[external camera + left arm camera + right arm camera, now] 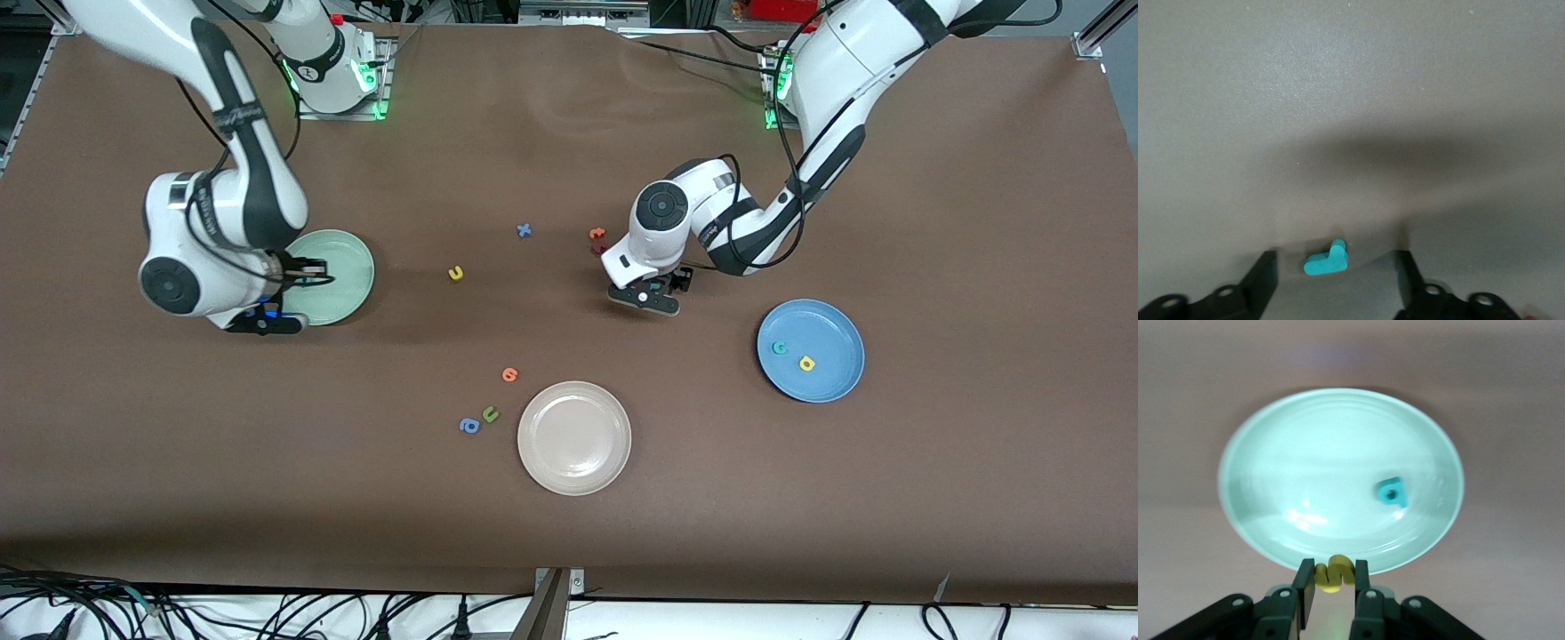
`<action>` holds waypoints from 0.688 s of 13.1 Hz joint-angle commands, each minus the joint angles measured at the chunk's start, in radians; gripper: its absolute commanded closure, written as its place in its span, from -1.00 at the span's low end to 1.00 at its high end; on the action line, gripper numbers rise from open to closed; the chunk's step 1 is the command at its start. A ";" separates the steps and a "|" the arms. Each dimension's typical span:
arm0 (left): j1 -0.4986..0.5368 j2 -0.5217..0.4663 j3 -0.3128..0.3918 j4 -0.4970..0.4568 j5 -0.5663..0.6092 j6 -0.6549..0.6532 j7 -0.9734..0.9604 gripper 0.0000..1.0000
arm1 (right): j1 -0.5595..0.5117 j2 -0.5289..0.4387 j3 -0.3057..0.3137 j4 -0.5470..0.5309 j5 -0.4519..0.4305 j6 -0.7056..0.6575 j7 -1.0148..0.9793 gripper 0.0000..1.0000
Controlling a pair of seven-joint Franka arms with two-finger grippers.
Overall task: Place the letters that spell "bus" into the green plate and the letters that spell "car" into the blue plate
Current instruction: 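Open the right gripper over green plate while the left gripper grasps j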
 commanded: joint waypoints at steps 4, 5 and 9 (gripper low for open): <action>0.005 0.003 -0.001 -0.007 0.048 0.005 -0.005 0.03 | 0.007 0.034 -0.009 -0.132 0.008 0.170 -0.055 0.60; 0.006 0.000 -0.001 -0.005 0.048 0.002 -0.001 0.28 | 0.007 0.034 -0.007 -0.129 0.008 0.165 -0.054 -0.11; 0.012 -0.015 -0.003 0.004 0.048 -0.026 0.009 0.48 | 0.018 -0.005 0.035 -0.007 0.046 -0.017 0.047 -0.97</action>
